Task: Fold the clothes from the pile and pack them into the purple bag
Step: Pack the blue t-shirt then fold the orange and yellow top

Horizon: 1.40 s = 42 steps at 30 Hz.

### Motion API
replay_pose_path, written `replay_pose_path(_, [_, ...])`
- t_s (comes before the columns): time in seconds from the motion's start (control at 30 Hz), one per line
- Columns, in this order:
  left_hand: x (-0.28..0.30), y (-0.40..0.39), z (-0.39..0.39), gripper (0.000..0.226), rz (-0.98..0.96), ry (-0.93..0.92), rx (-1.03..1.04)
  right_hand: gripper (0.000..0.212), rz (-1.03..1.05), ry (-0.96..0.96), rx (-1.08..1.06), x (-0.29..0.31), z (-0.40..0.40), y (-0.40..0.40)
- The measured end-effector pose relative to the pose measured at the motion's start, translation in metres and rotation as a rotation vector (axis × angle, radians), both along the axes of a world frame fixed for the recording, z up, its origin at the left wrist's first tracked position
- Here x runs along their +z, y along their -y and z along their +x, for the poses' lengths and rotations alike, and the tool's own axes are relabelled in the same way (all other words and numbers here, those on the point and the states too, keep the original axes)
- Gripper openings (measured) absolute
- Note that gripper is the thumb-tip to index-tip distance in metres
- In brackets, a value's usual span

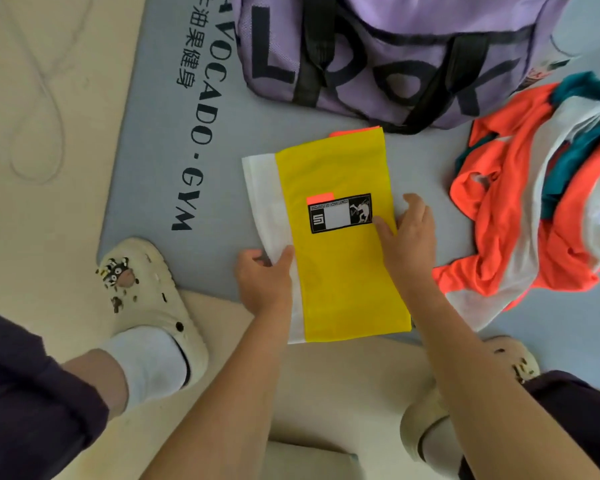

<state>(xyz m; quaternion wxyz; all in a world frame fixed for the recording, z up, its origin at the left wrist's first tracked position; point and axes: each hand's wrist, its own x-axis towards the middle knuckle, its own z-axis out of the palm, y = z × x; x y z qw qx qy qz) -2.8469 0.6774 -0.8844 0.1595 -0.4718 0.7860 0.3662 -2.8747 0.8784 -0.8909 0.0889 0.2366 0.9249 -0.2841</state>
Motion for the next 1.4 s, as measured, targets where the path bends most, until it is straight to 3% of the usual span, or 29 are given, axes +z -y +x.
replay_pose_path(0.07, [0.001, -0.001, -0.004, 0.045, 0.076, 0.029, 0.023, 0.049, -0.121, 0.092, -0.059, 0.001, 0.006, -0.001])
replay_pose_path(0.4, [0.001, -0.024, -0.017, 0.05, 0.124, 0.014, -0.176, 0.042, -0.083, 0.281, -0.024, 0.002, -0.003, -0.003])
replay_pose_path(0.5, [-0.002, -0.018, -0.014, 0.043, 0.184, -0.033, -0.182, 0.035, -0.111, 0.311, -0.021, 0.002, -0.004, -0.006])
replay_pose_path(0.63, [-0.001, -0.012, -0.026, 0.019, 0.427, -0.074, -0.204, 0.033, -0.201, 0.251, -0.096, 0.002, -0.001, -0.012])
replay_pose_path(0.77, [-0.002, -0.015, -0.05, 0.04, 0.606, 0.009, -0.227, 0.031, -0.258, 0.219, -0.198, 0.007, 0.011, -0.025])
replay_pose_path(0.87, [0.002, -0.009, -0.058, 0.056, 0.775, 0.027, -0.14, 0.015, -0.496, 0.279, -0.301, 0.012, 0.023, -0.037])
replay_pose_path(0.93, [0.006, -0.007, -0.057, 0.056, 0.785, 0.026, -0.128, 0.012, -0.65, 0.311, -0.363, 0.017, 0.029, -0.044])
replay_pose_path(1.03, [0.011, -0.004, -0.058, 0.067, 0.729, -0.048, -0.105, 0.022, -0.846, 0.202, -0.427, 0.025, 0.034, -0.052])
replay_pose_path(1.17, [0.027, -0.001, -0.074, 0.092, 0.784, -0.284, -0.124, 0.053, -1.1, 0.062, -0.316, 0.046, 0.023, -0.063])
replay_pose_path(1.3, [0.051, 0.003, -0.098, 0.043, 0.799, -0.279, -0.355, 0.042, -1.165, 0.02, -0.213, 0.066, 0.0, -0.067])
replay_pose_path(1.4, [0.054, 0.01, -0.106, 0.034, 0.739, -0.203, -0.51, 0.047, -1.144, 0.062, -0.155, 0.071, -0.006, -0.07])
